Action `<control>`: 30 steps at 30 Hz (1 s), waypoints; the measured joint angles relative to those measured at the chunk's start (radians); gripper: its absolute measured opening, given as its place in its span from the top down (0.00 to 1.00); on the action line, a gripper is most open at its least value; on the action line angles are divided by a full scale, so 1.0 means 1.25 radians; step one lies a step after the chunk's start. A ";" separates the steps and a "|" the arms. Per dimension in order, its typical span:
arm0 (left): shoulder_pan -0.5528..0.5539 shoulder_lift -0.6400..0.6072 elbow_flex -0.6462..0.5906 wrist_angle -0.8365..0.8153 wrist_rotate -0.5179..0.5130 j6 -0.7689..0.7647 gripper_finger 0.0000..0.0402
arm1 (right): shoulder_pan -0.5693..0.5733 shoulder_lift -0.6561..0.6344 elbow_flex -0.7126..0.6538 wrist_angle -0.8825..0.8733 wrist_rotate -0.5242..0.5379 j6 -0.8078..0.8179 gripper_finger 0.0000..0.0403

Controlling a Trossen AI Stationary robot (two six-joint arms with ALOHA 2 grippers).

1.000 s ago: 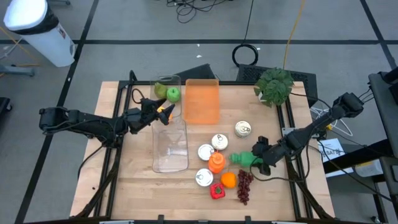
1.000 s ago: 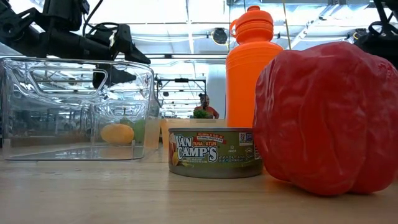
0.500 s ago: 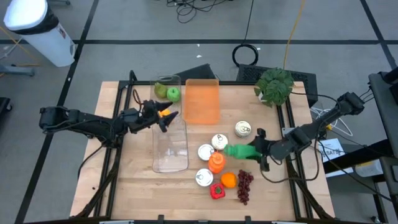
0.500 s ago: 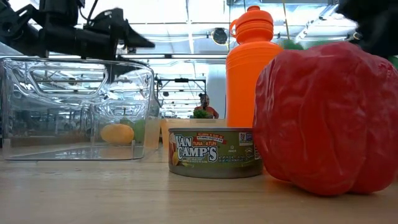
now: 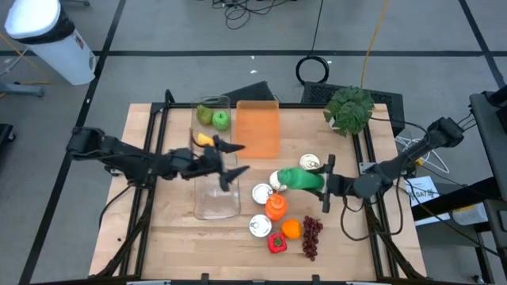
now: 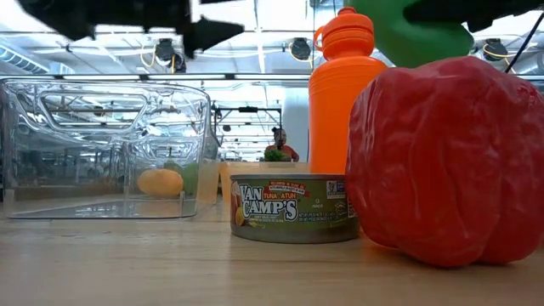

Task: Pick & Place Food Item
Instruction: Put the green water bottle into the orange bin

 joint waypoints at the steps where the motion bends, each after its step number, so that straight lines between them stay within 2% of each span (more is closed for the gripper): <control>1: -0.007 0.029 0.033 -0.009 0.000 0.021 0.13 | 0.000 0.009 -0.011 0.045 0.000 -0.021 0.44; 6: -0.033 0.186 0.211 -0.059 0.029 0.109 0.12 | 0.000 0.040 -0.057 0.205 0.001 -0.108 0.43; 10: -0.050 0.277 0.339 -0.111 0.054 0.153 0.12 | -0.002 0.047 -0.076 0.218 0.003 -0.113 0.43; 15: -0.061 0.338 0.452 -0.178 0.042 0.167 0.13 | -0.002 0.047 -0.077 0.211 0.003 -0.113 0.44; 22: -0.059 0.364 0.481 -0.222 0.105 0.159 0.13 | -0.004 0.047 -0.077 0.213 0.001 -0.111 0.44; 30: -0.059 0.362 0.481 -0.170 0.098 0.147 0.12 | -0.010 0.073 -0.077 0.218 0.001 -0.110 0.44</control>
